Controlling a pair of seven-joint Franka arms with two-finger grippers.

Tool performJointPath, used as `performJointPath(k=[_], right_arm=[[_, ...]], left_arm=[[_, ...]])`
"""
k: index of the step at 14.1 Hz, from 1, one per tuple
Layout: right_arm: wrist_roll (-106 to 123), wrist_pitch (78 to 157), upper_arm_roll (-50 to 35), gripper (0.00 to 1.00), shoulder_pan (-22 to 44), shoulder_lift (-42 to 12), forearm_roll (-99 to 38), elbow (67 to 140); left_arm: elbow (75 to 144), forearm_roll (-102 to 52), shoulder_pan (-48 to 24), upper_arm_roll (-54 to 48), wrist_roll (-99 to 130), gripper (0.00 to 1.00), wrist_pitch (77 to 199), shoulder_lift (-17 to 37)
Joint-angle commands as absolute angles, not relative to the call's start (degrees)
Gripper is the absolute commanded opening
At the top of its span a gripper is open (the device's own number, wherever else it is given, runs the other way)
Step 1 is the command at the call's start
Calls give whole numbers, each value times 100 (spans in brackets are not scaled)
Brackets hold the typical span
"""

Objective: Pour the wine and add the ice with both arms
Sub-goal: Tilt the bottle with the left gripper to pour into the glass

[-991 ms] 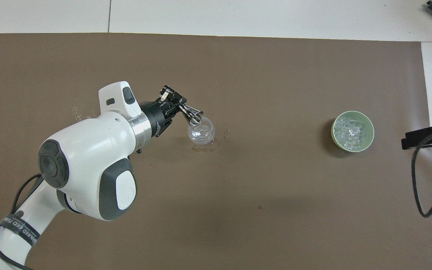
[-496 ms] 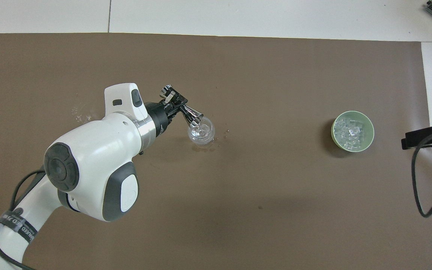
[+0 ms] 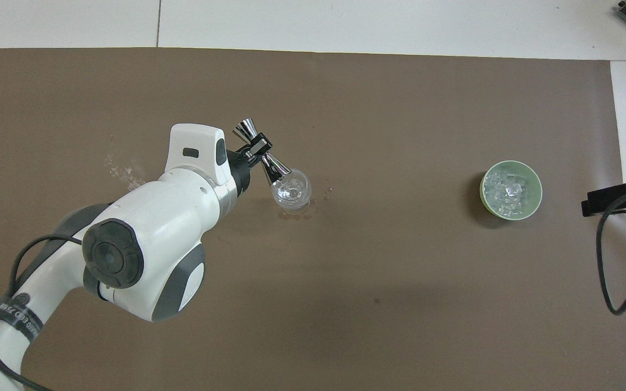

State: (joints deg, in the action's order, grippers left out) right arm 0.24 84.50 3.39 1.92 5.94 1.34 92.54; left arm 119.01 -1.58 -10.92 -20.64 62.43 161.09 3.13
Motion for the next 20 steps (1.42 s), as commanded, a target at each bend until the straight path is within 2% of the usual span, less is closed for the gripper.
performJointPath(k=[1, 12, 17, 20], right_arm=[[167, 8358, 334, 100, 158, 642, 97, 9255], [176, 8358, 334, 100, 158, 642, 97, 9255], [176, 8358, 334, 100, 158, 642, 97, 9255], [184, 8358, 334, 100, 158, 642, 97, 9255]], left_arm=[[11725, 271, -1230, -1960, 6310, 0, 16163, 395], [11689, 274, -1160, -1960, 7075, 0, 15742, 404], [11663, -1315, -915, -1969, 6987, 0, 15285, 439], [11645, -2842, -607, -1978, 6935, 0, 14706, 431]])
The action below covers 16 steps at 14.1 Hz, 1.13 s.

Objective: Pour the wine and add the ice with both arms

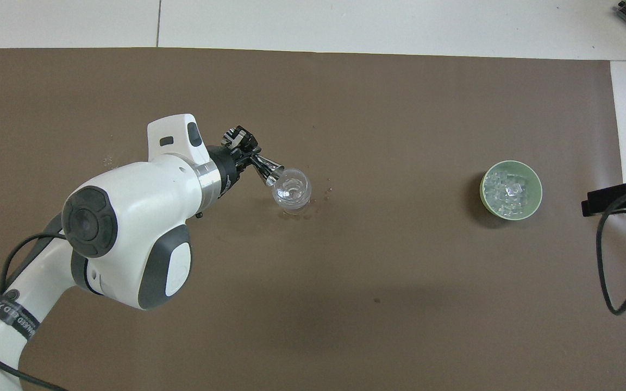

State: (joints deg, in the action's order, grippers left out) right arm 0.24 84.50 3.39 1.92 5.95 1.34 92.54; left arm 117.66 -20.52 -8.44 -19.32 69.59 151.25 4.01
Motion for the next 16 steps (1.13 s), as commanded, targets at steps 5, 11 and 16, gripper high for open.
performJointPath(k=[5, 11, 16], right_arm=[[431, 9337, 334, 100, 167, 886, 88, 10007], [964, 10685, 334, 100, 132, 984, 88, 11072], [2527, 11854, 343, 100, 70, 528, 105, 11636]], left_arm=[[11733, -5208, 331, -1969, 6215, 0, 13407, 352], [11865, -6028, 1642, -1960, 4635, 0, 12139, 404], [11716, -6582, 2451, -1942, 3551, 0, 11173, 1185]])
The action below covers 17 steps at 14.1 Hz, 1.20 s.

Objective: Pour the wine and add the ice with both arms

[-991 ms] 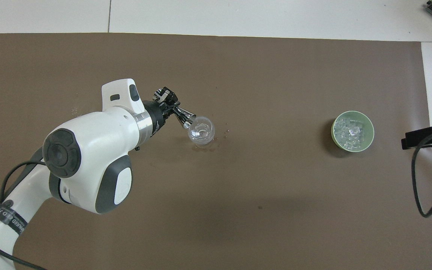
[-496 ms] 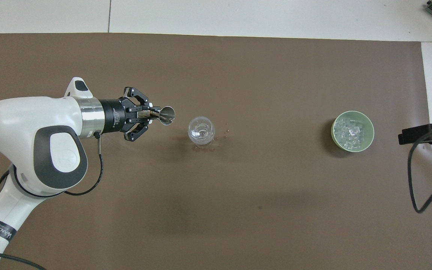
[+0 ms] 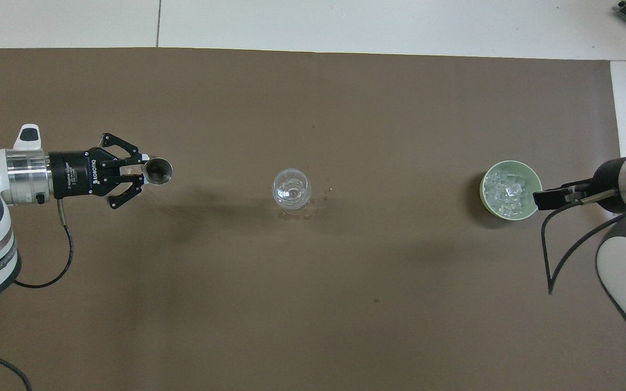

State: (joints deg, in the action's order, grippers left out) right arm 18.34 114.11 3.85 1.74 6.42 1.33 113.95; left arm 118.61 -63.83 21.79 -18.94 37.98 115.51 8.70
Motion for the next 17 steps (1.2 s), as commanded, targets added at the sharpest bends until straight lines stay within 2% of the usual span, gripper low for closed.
performJointPath(k=[1, 5, 6, 9, 13, 14, 15, 17], right_arm=[[3036, 11987, 343, 100, 62, 397, 114, 11672], [4104, 12935, 352, 100, -44, -52, 114, 12014], [4174, 13138, 352, 100, -70, -148, 114, 12076], [4429, 13367, 360, 100, -167, -535, 114, 12111], [4447, 13544, 378, 100, -211, -633, 114, 12330], [4447, 13553, 378, 98, -202, -633, 114, 12383], [4439, 13553, 378, 90, -211, -624, 114, 12392], [4438, 13561, 387, 83, -211, -633, 114, 12419]], left_arm=[[11664, -6714, 2626, -1942, 3533, 0, 11006, 1352], [11523, -6943, 2848, -1925, 3280, 0, 10390, 1765], [11305, -6900, 2848, -1925, 3235, 0, 10354, 1915], [10663, -6540, 2971, -1925, 3234, 0, 10110, 2503], [10135, -6073, 3216, -1960, 3243, 0, 9581, 3101], [10047, -6047, 3339, -1986, 3252, 0, 9580, 3242], [9985, -5995, 3375, -1986, 3243, 0, 9580, 3382], [9958, -5951, 3550, -1986, 3252, 0, 9580, 3576]])
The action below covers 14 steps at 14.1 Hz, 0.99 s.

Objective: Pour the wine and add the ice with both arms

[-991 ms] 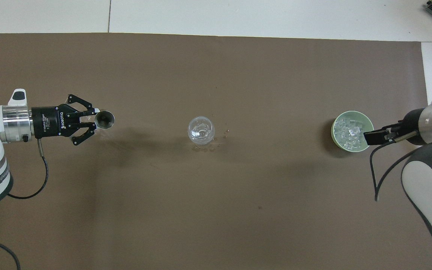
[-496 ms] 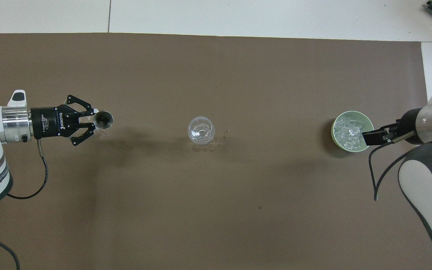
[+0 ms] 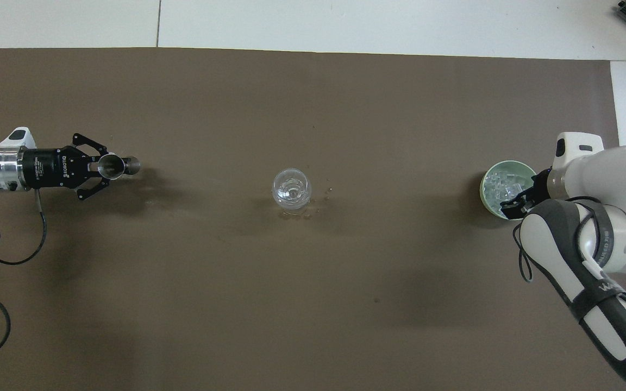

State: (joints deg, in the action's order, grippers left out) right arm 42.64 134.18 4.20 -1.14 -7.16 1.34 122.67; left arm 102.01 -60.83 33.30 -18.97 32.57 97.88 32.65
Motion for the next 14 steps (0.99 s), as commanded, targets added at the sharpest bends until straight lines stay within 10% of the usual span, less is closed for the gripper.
performJointPath(k=[1, 14], right_arm=[[4447, 13649, 387, 81, -246, -659, 114, 12445], [4122, 14045, 369, 52, -281, -870, 105, 12498]], left_arm=[[9984, -5933, 3612, -1986, 3269, 0, 9580, 3603], [10450, -5941, 3858, -1995, 3296, 1, 9624, 3542]])
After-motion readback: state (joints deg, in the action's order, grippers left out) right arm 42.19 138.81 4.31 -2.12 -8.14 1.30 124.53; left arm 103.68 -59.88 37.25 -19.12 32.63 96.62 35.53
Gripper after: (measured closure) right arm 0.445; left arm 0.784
